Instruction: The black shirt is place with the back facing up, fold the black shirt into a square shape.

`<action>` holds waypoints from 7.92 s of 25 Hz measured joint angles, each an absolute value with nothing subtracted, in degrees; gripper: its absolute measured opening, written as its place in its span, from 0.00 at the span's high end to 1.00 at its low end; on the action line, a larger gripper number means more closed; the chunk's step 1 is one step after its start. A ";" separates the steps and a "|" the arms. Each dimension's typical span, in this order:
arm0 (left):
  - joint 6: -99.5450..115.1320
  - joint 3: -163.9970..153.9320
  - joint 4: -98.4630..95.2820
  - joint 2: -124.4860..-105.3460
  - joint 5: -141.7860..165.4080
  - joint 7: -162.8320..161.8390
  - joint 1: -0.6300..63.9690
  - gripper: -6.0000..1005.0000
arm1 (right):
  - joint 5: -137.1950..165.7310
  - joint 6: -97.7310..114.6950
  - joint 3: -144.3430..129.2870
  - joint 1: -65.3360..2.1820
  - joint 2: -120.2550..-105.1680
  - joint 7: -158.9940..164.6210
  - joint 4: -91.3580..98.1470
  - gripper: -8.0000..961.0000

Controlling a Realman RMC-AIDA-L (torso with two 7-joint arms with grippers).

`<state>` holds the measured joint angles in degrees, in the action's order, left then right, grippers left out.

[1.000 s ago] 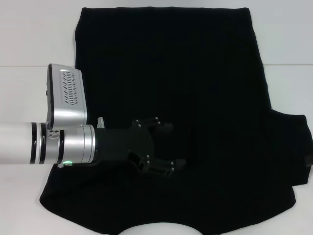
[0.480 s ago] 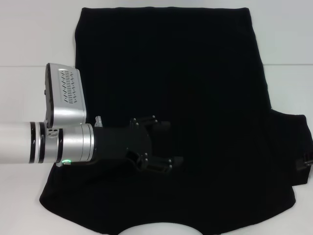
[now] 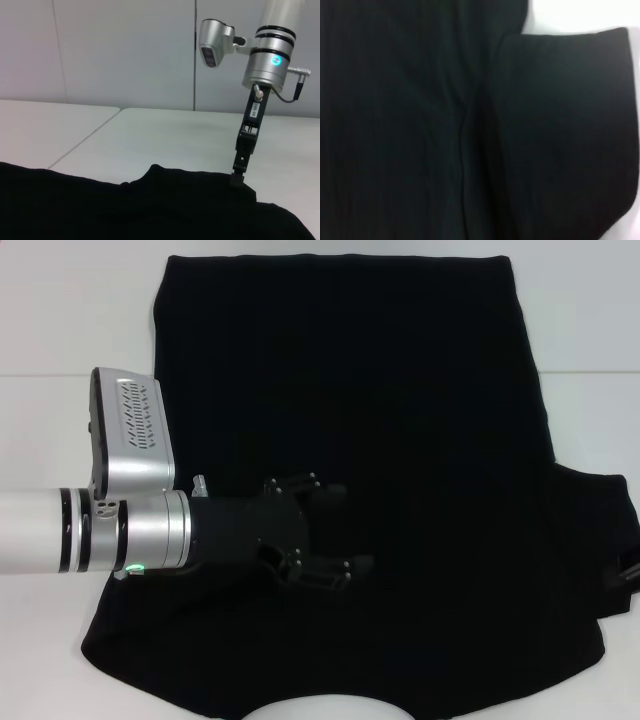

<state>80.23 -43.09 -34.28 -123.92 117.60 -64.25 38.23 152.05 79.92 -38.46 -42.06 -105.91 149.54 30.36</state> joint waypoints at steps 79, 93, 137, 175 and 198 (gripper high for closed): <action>79.75 -39.45 -34.46 -123.75 113.63 -68.79 36.92 0.07 | 151.55 80.51 -52.65 -52.99 -115.80 138.39 46.50 0.90; 89.35 -29.03 -35.86 -122.22 113.54 -69.93 35.30 0.08 | 130.48 79.93 -47.57 -43.47 -116.52 129.28 52.84 0.31; 96.56 -20.37 -55.48 -120.17 147.69 -106.98 25.74 0.08 | 120.78 91.93 -49.72 -42.06 -116.10 101.69 45.17 0.05; 95.65 -21.76 -55.04 -119.82 151.62 -107.12 27.79 0.57 | 119.73 92.57 -45.98 -42.24 -115.75 102.10 45.23 0.05; 95.76 -23.36 -56.17 -120.45 150.96 -107.76 28.50 0.95 | 124.92 91.96 -45.96 -39.16 -112.25 113.77 45.56 0.06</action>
